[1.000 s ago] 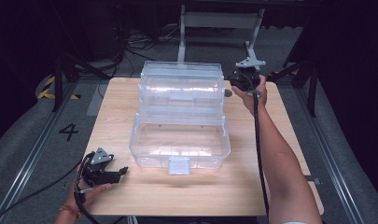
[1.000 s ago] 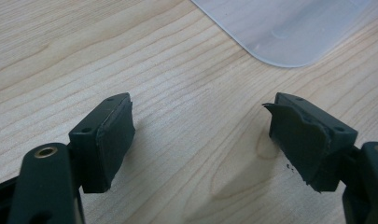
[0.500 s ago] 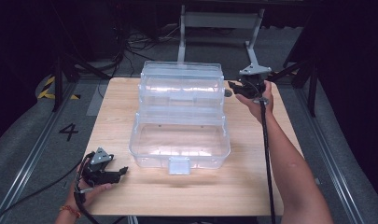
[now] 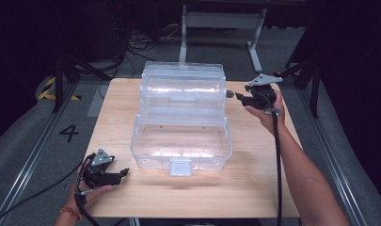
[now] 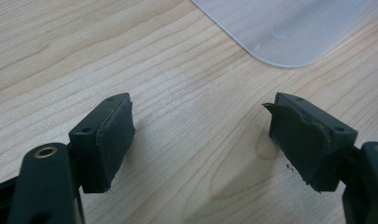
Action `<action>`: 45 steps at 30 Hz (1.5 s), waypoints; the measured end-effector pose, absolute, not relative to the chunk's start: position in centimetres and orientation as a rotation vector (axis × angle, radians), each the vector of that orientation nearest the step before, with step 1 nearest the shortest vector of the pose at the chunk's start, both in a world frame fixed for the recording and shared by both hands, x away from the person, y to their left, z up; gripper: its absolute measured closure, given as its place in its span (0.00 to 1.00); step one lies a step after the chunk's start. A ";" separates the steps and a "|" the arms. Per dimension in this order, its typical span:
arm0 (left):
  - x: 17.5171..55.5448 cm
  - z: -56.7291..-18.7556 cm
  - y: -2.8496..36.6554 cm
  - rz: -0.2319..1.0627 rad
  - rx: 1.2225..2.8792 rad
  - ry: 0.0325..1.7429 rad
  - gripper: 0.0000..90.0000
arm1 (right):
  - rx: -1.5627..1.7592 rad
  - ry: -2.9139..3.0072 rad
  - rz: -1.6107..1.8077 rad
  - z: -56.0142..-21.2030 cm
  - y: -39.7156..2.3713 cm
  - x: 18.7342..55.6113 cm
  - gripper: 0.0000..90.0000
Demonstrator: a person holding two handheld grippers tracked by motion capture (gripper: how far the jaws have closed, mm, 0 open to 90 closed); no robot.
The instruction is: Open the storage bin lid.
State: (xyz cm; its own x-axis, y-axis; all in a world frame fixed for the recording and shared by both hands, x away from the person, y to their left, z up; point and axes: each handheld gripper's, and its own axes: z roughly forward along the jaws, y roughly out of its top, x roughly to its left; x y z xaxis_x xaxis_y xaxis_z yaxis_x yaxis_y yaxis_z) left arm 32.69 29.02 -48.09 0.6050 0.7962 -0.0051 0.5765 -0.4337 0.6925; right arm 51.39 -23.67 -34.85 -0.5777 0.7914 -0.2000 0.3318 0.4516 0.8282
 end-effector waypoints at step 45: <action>32.6 -48.1 29.0 0.434 2.164 1.084 0.25 | 0.815 2.253 0.938 -41.5 -30.4 39.9 0.50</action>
State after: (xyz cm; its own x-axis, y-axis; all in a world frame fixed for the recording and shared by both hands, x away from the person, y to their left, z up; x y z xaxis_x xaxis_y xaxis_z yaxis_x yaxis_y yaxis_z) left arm 32.63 29.01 -48.09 0.5996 0.8003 -0.0024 0.5780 -0.4309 0.6930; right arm 39.89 -30.40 -41.46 -0.6580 0.7072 -0.2586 0.3147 0.5703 0.7588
